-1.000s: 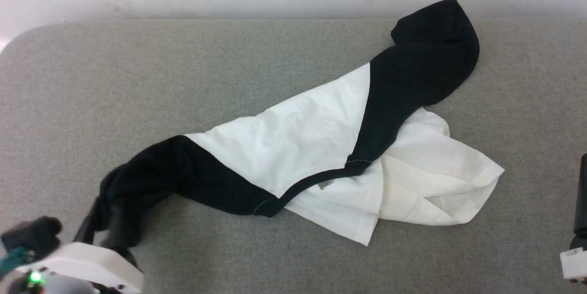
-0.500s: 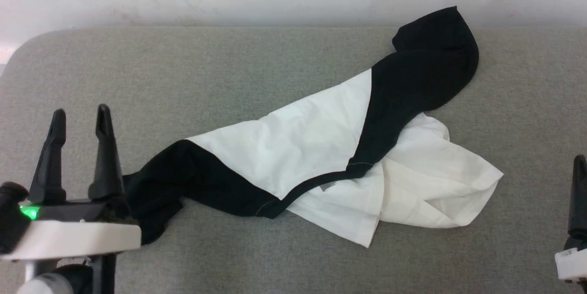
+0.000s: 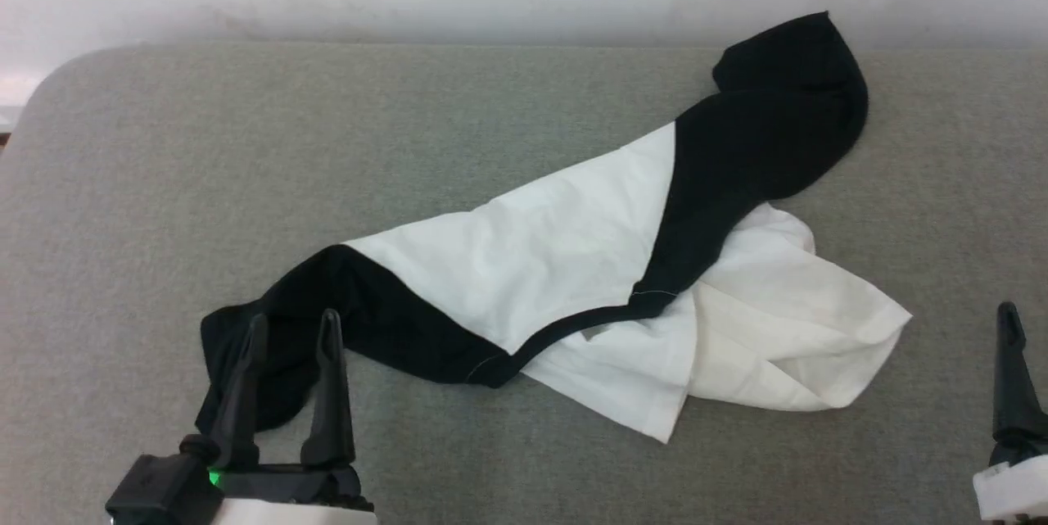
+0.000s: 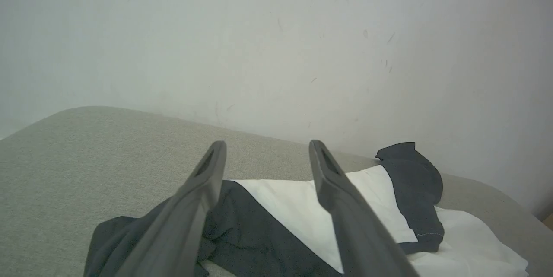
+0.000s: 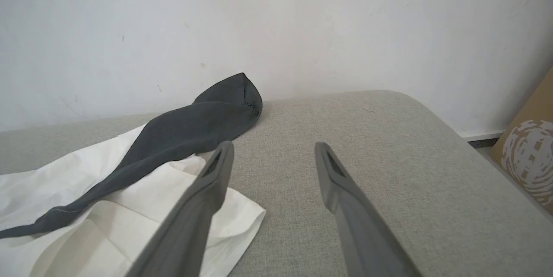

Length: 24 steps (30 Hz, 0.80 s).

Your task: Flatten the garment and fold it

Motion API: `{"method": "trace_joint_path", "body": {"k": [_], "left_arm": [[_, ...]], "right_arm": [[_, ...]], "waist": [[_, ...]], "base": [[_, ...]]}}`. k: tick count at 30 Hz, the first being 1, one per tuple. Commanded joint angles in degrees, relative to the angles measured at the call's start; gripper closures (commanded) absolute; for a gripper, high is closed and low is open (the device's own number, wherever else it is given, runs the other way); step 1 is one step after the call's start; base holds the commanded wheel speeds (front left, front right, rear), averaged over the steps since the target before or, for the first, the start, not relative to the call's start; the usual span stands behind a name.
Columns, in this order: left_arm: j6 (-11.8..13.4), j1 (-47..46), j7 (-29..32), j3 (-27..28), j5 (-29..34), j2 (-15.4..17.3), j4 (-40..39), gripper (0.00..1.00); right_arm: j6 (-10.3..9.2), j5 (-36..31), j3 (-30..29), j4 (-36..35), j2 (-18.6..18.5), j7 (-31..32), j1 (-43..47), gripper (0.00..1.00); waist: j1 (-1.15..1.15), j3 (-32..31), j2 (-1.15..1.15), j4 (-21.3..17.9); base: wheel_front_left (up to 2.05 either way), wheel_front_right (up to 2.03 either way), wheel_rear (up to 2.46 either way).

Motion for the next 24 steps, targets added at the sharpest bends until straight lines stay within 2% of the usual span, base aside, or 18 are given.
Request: {"method": "trace_joint_path", "body": {"k": [1,6,10,17,20,24], "left_arm": [[-0.4,-0.5,-0.5,0.0,0.7,-0.1,0.4,0.00],[-1.4,-1.8,-0.9,0.2,1.1,-0.3,1.3,0.00],[-2.2,-2.4,-1.0,-0.2,1.0,-0.9,2.0,0.00],[-3.8,-4.5,-1.2,-1.5,1.2,-2.6,2.9,0.00],[-4.6,-5.7,-1.2,-2.0,1.3,-3.4,3.5,0.00],[-5.4,-7.0,-1.2,-2.4,1.3,-4.7,4.3,0.00]], "right_arm": [[-0.05,-0.8,0.5,-1.0,0.1,0.8,-0.6,0.00],[-0.05,-4.3,4.0,-5.2,0.1,8.6,-8.3,0.00],[-0.05,-7.8,7.4,-5.7,0.1,18.7,-18.5,0.00],[-0.05,-12.0,5.6,2.8,-2.3,38.8,-34.8,0.00],[-0.05,-14.1,4.1,7.1,-3.7,44.7,-39.3,0.00],[-0.05,-17.8,1.1,11.9,-5.6,49.2,-42.8,0.00]], "waist": [[0.00,0.4,0.00,1.4],[0.00,1.7,0.00,3.3],[0.00,3.9,0.00,4.6],[0.00,8.9,0.00,7.8],[0.00,11.0,0.00,9.4],[0.00,13.4,0.00,11.7]], "base": [[0.00,0.00,0.00],[0.00,0.00,0.00],[0.00,0.00,0.00],[0.00,0.00,0.00],[0.00,0.00,0.00],[0.00,0.00,0.00]]}}
